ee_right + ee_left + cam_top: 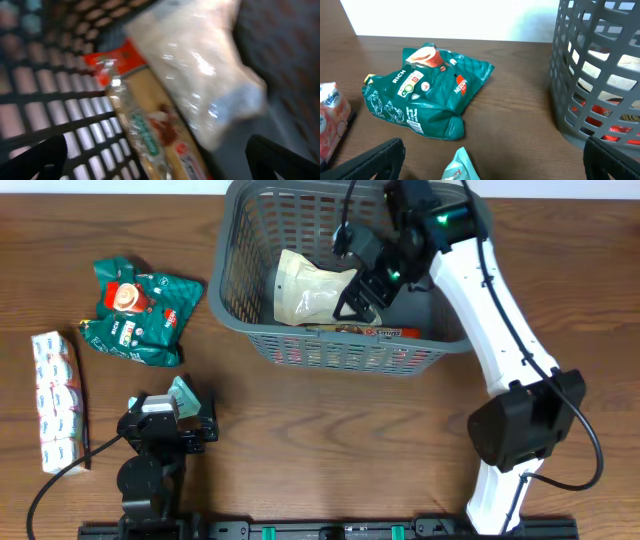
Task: Pack container
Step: 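Lower the pouch into the basket, release, and withdraw the right gripper, then move the right gripper down to the green-lidded jar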
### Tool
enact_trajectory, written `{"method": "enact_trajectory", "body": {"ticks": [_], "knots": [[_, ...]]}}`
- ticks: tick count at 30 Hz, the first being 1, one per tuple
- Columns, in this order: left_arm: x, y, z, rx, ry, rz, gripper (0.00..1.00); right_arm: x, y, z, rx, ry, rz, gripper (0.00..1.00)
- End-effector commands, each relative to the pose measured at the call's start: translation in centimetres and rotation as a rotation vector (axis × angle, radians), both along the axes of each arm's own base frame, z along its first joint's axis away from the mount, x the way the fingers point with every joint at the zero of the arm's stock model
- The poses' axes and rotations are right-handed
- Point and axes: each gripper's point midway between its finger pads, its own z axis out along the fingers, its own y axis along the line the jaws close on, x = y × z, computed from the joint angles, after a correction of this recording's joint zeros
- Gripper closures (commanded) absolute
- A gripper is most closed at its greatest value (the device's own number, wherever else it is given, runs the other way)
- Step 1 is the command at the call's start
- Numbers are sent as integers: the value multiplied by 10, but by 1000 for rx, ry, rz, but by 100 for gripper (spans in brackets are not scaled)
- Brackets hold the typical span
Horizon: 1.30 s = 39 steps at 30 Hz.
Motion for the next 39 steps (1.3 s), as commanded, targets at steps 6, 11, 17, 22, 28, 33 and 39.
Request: {"method": "enact_trajectory", "body": {"ticks": [6, 11, 17, 22, 28, 33, 39], "knots": [[0, -1, -12, 6, 25, -9, 1, 28, -152, 111, -144, -230, -920, 1], [0, -1, -12, 6, 25, -9, 1, -2, -208, 126, -126, -181, -1128, 1], [0, -1, -12, 6, 25, -9, 1, -44, -271, 103, -159, 19, -1440, 1], [0, -1, -12, 6, 25, -9, 1, -56, -289, 79, -214, 106, -1491, 1], [0, -1, -12, 6, 25, -9, 1, -64, -295, 35, -318, 187, -1488, 1], [0, -1, -12, 6, 25, -9, 1, -69, -296, -4, -353, 256, -1534, 1], [0, -1, -12, 6, 25, -9, 2, -83, -301, -52, -377, 336, -1641, 1]]}}
